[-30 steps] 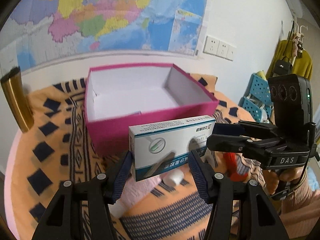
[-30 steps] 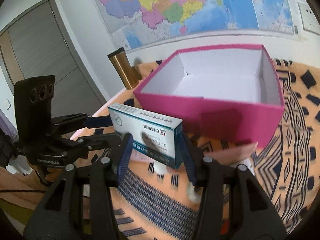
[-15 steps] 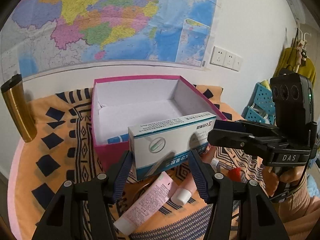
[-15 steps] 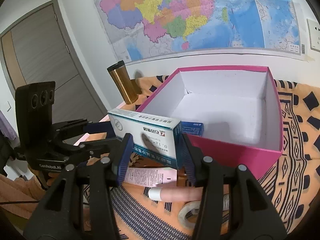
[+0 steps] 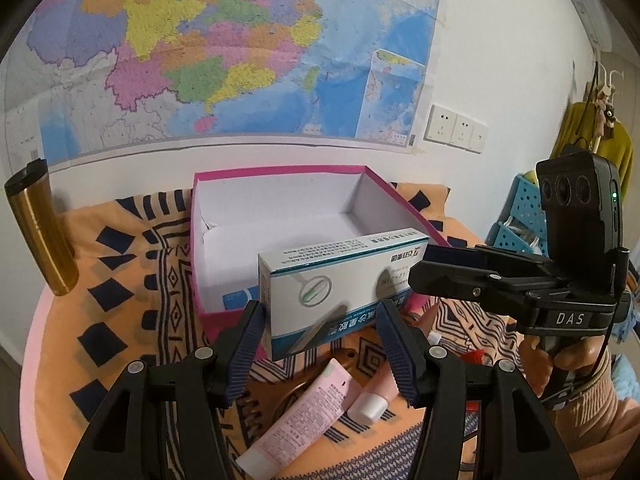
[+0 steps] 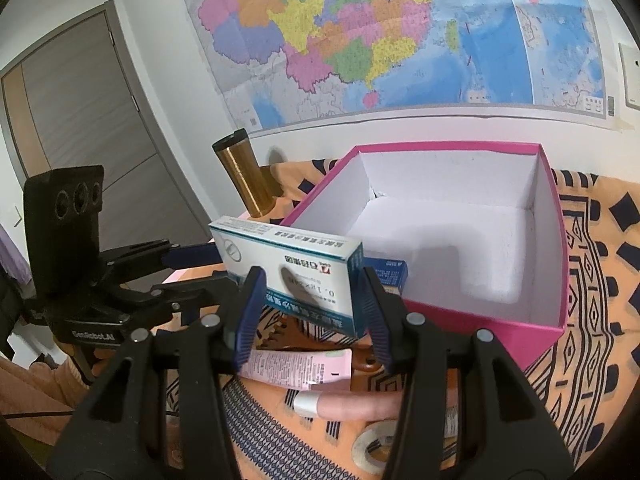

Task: Organize rigid objects
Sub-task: 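Carry the white medicine box with the left gripper into the pink box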

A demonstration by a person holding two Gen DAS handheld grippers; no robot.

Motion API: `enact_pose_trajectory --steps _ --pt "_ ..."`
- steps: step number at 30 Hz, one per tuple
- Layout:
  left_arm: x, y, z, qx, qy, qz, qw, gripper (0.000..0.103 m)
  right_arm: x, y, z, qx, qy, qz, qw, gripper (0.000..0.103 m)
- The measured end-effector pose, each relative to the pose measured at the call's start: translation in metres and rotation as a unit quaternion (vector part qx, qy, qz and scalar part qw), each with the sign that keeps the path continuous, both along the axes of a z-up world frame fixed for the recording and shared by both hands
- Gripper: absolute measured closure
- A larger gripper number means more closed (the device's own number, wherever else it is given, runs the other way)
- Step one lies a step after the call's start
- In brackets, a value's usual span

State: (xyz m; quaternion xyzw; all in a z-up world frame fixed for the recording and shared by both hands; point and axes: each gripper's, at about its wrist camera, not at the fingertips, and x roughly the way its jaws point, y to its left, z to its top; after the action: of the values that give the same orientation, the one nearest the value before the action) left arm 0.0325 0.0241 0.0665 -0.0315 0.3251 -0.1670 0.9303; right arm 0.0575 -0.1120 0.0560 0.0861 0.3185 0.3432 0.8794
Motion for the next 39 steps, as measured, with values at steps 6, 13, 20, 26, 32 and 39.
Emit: enact_pose_trajectory --steps 6,13,20,26,32,39 --pt "0.004 0.001 0.002 -0.002 -0.001 0.002 1.0000 0.044 0.006 0.000 0.003 0.002 -0.003 -0.001 1.000 0.052" --pt "0.017 0.005 0.006 -0.005 0.001 0.004 1.0000 0.044 0.022 0.000 0.004 0.010 0.002 -0.004 1.000 0.052" --pt "0.032 0.007 0.006 -0.009 0.009 0.007 0.9999 0.044 0.038 0.001 0.006 0.013 0.006 -0.007 1.000 0.052" --pt "0.047 0.010 0.000 -0.005 0.024 0.014 0.9996 0.044 0.051 0.001 -0.001 0.020 0.022 -0.009 1.000 0.052" --pt "0.062 0.016 -0.012 -0.007 0.047 0.025 0.9986 0.046 0.065 0.004 -0.011 0.020 0.043 -0.009 0.999 0.052" --pt "0.075 0.018 -0.019 -0.001 0.065 0.034 0.9973 0.046 0.082 0.008 -0.029 0.021 0.078 -0.008 0.997 0.052"
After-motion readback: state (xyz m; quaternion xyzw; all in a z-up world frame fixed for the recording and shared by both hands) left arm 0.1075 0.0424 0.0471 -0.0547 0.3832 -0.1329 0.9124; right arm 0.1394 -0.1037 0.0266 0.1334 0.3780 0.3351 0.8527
